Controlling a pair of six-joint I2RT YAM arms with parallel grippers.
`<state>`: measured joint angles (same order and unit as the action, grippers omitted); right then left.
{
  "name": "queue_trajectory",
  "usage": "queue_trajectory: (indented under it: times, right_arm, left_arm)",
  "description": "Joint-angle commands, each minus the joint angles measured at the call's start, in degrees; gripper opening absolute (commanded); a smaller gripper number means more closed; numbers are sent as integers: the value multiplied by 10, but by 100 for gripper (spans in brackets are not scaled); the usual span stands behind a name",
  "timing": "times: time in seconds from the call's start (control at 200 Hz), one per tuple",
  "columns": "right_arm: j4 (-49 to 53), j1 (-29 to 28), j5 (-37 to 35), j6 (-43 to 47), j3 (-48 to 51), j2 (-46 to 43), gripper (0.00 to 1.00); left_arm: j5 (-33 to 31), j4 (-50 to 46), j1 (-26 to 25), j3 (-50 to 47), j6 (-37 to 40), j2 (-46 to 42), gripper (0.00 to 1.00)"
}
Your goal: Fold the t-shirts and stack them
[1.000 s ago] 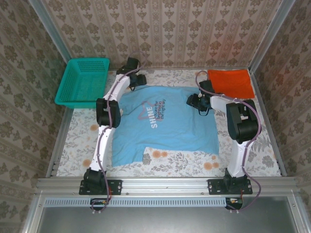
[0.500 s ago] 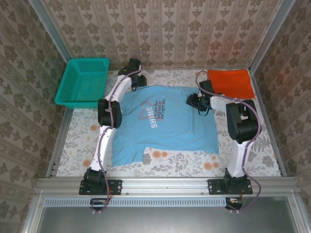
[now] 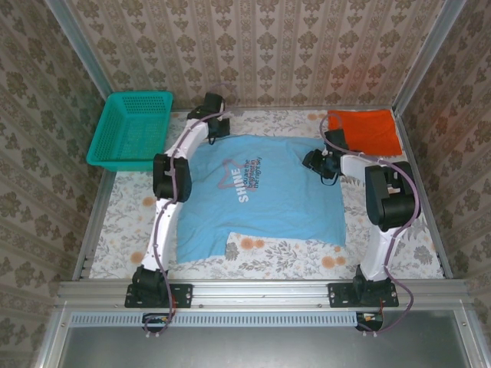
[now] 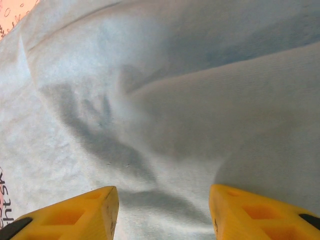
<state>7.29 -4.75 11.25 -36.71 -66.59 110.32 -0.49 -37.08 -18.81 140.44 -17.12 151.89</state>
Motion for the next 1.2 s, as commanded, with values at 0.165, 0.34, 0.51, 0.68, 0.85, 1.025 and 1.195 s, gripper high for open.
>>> queue_trajectory:
  times: [0.165,0.34,0.51,0.68,0.85,1.025,1.195]
  right_arm:
    - [-25,19,30,-29,23,-12,52]
    - [-33,25,37,-33,27,-10,53]
    - [-35,33,44,-39,31,-10,58]
    - [-20,42,14,-43,56,-59,62]
    - [-18,43,-59,-58,157,-171,64]
    - [31,42,-113,-85,262,-301,61]
    - [158,41,-146,-75,322,-455,56]
  left_arm:
    - [-156,177,-9,-79,94,-141,0]
    - [-224,217,-9,-40,153,-104,14]
    - [-260,133,-13,93,166,-29,77]
    - [-259,78,-19,26,90,-108,97]
    - [-204,51,-35,-160,-20,-265,97]
    - [-158,94,-97,-447,-130,-462,96]
    - [-205,59,-175,-666,-190,-631,88]
